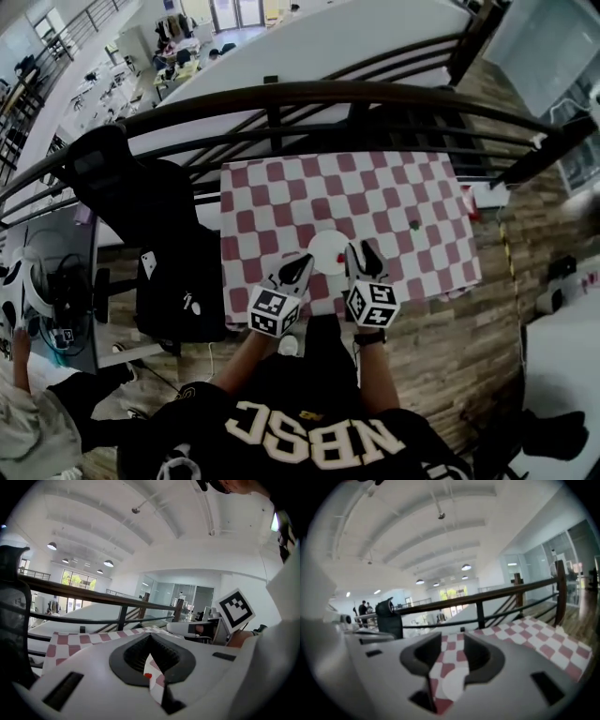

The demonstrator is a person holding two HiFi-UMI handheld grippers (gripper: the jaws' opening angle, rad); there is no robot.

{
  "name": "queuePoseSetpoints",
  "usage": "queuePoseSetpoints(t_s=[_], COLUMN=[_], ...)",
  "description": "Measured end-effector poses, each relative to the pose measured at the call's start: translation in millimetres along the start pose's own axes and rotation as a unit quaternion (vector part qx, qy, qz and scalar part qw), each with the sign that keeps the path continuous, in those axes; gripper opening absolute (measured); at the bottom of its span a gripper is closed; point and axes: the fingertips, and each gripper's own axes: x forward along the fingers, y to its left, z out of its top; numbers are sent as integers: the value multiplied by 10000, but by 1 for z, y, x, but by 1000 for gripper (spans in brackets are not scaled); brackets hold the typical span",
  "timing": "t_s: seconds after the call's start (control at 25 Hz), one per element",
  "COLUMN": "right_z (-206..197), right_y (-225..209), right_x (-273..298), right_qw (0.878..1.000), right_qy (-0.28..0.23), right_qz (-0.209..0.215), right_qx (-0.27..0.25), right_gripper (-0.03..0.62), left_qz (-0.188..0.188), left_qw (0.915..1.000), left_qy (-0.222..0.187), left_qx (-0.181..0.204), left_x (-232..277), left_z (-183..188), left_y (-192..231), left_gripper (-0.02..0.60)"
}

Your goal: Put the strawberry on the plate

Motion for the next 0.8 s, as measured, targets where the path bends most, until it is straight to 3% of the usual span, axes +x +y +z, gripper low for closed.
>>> queuePoseSetpoints(t_s=[0.16,0.36,0.52,0.8], right_z=[31,37,34,30], right_y=[17,43,60,80], right_x=[-33,-68,-78,-93], right_qw=[9984,9971,9974,9957], right_qy=[-409,-623,-712,-870], right_qz=[-130,-228,8,-14], right_qx=[-358,-363,-94,-330], right_gripper=[104,24,18,18], left_qz=[70,127,197,91], left_qw=[9985,9954,9902,9897], left_qy=[-389,-678,-916,-1034], left_qx=[383,668,1033,982], left_x=[-17,-43,-53,-63], left_z=[41,66,78,77], left_y=[-4,-16,-26,-37], left_gripper=[15,15,15,15])
